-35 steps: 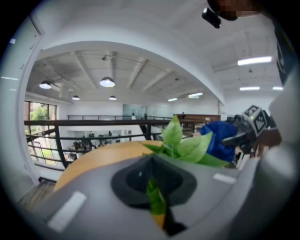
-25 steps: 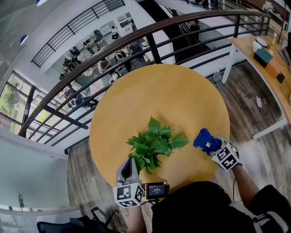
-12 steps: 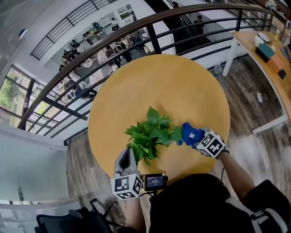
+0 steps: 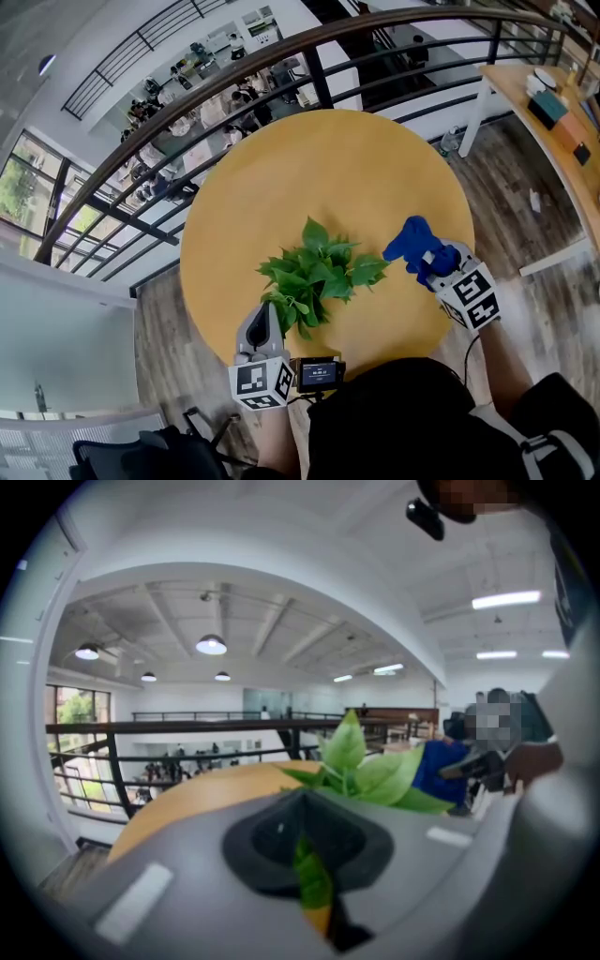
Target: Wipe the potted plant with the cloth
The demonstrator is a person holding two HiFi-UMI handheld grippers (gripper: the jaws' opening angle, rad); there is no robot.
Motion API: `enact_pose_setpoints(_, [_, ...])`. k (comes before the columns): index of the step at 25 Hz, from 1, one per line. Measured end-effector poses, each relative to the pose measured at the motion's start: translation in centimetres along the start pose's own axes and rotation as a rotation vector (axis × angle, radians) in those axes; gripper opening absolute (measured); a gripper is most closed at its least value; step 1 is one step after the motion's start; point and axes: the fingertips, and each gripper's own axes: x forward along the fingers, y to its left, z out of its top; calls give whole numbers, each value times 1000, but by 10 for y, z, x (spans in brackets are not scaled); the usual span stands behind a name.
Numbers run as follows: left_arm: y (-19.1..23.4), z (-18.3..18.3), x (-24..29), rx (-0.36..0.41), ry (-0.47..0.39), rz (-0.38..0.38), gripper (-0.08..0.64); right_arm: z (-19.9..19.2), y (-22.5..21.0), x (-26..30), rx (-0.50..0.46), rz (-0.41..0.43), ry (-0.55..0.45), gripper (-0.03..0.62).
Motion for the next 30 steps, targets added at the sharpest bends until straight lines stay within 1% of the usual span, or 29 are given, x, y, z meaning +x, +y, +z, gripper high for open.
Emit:
enact_pose_setpoints(2, [-1,0,0,0,-1,-1,-2,47,18,-13,-2,53,-126,164])
enact_pose_setpoints(3, [-1,0,-1,-1,-1,-1,-2,64,32,-15,-13,90,-169,164])
enact_pose_setpoints(4, [-1,0,-1,-2,-1,0,-2,76,48,-13,-29,128,-192,164])
enact_pose_setpoints(5, [-1,-1,-1,-3,-2,0,0,80,65,-7,-51,164,-193,164])
enact_pose_setpoints(7, [0,-2,-1,-5,-1,2,-2,70,99,11,-118,219,-138,164])
enact_pose_setpoints(10, [-1,-3,0,-7,-3,1,-1,27,138,31,-296,249,15,164])
enact_pose_setpoints(12, [-1,-3,1,-6,-3,0,-2,0,156,32,-400,274,91,164])
enact_pose_setpoints(13, [-1,-2,0,-6,-3,-1,-1,-10,163,29,-433,300,118,164])
enact_pose_setpoints(15, [1,-2,0,-5,-5,0,0,-24,173,23,-461,360,152,165])
enact_pose_setpoints(17, [1,-3,0,-4,-8,-2,-1,-20,173,13,-443,389,129,166])
enact_pose_setpoints(18, [0,-3,0,-4,-9,-4,-2,-8,168,6,-418,387,90,166])
enact_pose_setpoints(20, [-1,-3,-1,-4,-8,-7,0,33,151,-15,-350,356,-25,166])
enact_pose_setpoints(22, [-1,-4,-4,-5,-6,-6,-2,84,130,-32,-298,301,-150,166])
enact_pose_setpoints(23, [-1,-4,-4,-6,-6,-5,-1,105,120,-35,-288,267,-195,166])
enact_pose_setpoints(24, [-2,-5,-4,-7,-7,-4,0,120,112,-31,-292,227,-217,166])
enact_pose_setpoints(25, [-2,-6,-4,-9,-8,-4,0,129,105,-22,-318,184,-219,166])
enact_pose_setpoints(27, [-3,-7,-3,-12,-10,-4,-2,140,99,8,-431,108,-202,166])
enact_pose_setpoints(28, [-3,-7,-4,-13,-11,-4,-2,142,103,23,-493,89,-186,166])
enact_pose_setpoints(30, [1,-8,-8,-17,-12,-5,-2,138,122,46,-597,95,-134,166])
